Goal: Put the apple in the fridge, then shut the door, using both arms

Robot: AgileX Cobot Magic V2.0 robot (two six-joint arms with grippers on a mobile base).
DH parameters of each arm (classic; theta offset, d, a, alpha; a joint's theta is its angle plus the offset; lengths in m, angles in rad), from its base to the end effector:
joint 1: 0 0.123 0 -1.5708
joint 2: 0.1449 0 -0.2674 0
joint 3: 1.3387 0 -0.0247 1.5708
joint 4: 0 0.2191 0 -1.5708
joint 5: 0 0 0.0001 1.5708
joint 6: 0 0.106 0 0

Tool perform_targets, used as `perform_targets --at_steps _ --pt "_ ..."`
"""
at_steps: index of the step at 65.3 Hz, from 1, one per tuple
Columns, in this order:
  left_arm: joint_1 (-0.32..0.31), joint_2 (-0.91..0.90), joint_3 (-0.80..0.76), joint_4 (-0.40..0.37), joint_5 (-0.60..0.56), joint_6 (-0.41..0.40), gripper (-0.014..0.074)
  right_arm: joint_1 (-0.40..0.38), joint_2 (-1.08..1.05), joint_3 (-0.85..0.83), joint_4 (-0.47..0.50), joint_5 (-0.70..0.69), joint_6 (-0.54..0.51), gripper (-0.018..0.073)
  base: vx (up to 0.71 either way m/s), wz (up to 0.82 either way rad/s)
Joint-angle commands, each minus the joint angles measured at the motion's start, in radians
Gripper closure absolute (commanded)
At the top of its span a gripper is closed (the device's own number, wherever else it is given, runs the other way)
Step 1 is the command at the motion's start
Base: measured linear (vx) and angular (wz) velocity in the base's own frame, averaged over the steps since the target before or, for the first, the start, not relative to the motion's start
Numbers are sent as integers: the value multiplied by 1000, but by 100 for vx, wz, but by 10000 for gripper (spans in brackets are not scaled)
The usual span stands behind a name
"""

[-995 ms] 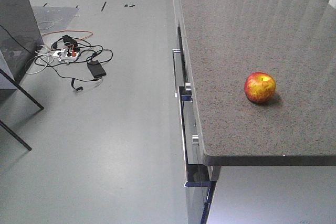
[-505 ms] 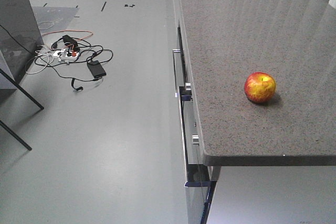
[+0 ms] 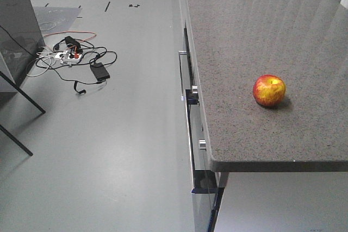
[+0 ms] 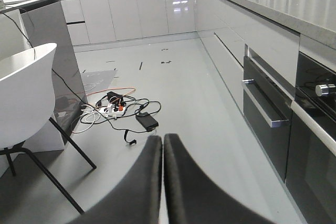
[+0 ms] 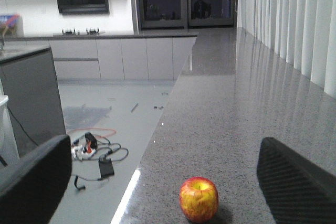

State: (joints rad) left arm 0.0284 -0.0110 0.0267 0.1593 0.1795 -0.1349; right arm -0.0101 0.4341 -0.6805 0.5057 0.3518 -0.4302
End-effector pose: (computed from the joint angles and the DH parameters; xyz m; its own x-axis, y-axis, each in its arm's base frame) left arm 0.0570 0.0046 0.1877 -0.1068 0.0188 -0.9941 -0.0542 0.9982 0.0247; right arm 0.0798 0.0169 0.3667 0.0151 0.0483 -0.9987 -0.1578 0.9864 0.0453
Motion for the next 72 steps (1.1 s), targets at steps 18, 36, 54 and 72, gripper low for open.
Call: perform_targets --at_steps 18,36,54,72 --pt "-2 -17 15 -2 -67 -2 604 1 492 -347 15 101 -140 -132 0 0" --pt "-2 -17 15 -2 -67 -2 604 1 897 -550 15 116 -153 -115 0 0" --pt "-2 -17 15 -2 -67 -2 604 1 1179 -738 15 152 -134 -103 0 0" --pt "-2 -17 15 -2 -67 -2 604 0 1289 -764 3 105 -131 -83 0 0"
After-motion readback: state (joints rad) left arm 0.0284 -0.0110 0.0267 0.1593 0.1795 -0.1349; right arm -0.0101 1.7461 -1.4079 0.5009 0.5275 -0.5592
